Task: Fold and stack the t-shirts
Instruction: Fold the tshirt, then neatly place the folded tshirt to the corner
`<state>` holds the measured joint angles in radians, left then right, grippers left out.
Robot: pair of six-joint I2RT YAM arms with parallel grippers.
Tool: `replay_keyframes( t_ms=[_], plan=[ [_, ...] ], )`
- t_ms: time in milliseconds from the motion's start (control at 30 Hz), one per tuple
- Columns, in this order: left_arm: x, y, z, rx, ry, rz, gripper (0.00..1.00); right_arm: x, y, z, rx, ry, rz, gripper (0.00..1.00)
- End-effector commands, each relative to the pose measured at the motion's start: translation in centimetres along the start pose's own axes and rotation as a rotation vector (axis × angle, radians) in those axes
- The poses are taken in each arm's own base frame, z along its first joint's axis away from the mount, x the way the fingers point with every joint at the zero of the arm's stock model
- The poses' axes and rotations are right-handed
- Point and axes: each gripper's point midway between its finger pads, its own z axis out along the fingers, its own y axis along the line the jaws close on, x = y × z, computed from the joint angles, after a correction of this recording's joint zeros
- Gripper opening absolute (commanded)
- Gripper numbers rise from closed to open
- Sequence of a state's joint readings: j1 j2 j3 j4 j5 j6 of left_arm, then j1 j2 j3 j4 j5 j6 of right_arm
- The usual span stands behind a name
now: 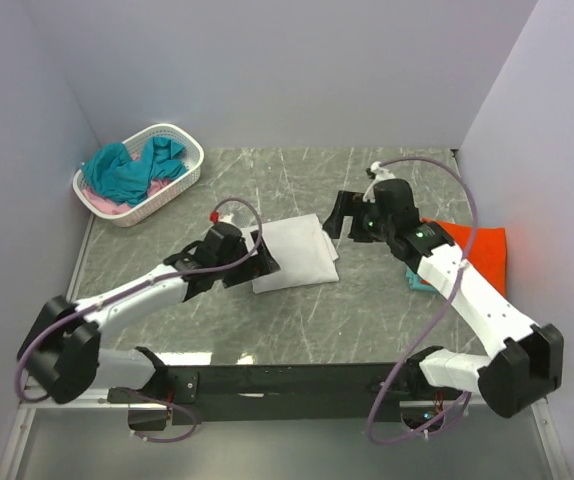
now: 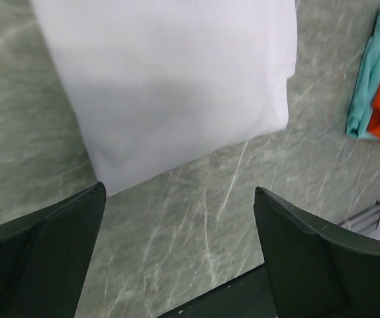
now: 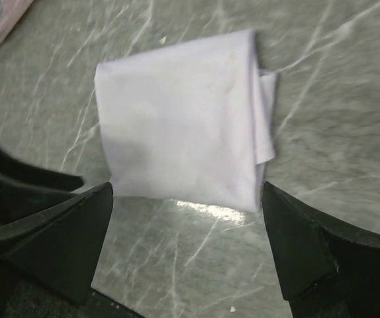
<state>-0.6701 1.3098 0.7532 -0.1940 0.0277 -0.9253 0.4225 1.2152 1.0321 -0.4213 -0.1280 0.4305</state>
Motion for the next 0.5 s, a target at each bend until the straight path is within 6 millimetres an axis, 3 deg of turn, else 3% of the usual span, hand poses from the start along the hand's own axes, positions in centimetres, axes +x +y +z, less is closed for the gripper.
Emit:
replay_keyframes(
  t_ms=[0,100,267,300,467],
  plan=[
    [-0.9,3.0,-1.9,-0.142,-0.079,-0.034,0.99,-0.9,-3.9,-0.5,0.172,-0.062,-0.011,1.00],
    [-2.1,4.6,-3.1,-0.240,-0.146,-0.048,0.99,-1.2,-4.2,0.8,0.144,-0.016,-0.002,1.00],
    [-3.0,6.5,-4.0,-0.322,-0.206,-0.073,0.99,-0.7,-3.7,5.1,0.124,0.082,-0.071,1.00],
    [-3.3,6.9,-4.0,-0.325,-0.212,-0.085,0.99,0.3,-4.0,6.5,0.136,0.123,-0.072,1.00],
    [-3.9,8.9,-4.6,-0.327,-0.228,-0.130,0.99,1.5,-4.9,9.9,0.194,0.204,-0.059,0.94]
  ],
)
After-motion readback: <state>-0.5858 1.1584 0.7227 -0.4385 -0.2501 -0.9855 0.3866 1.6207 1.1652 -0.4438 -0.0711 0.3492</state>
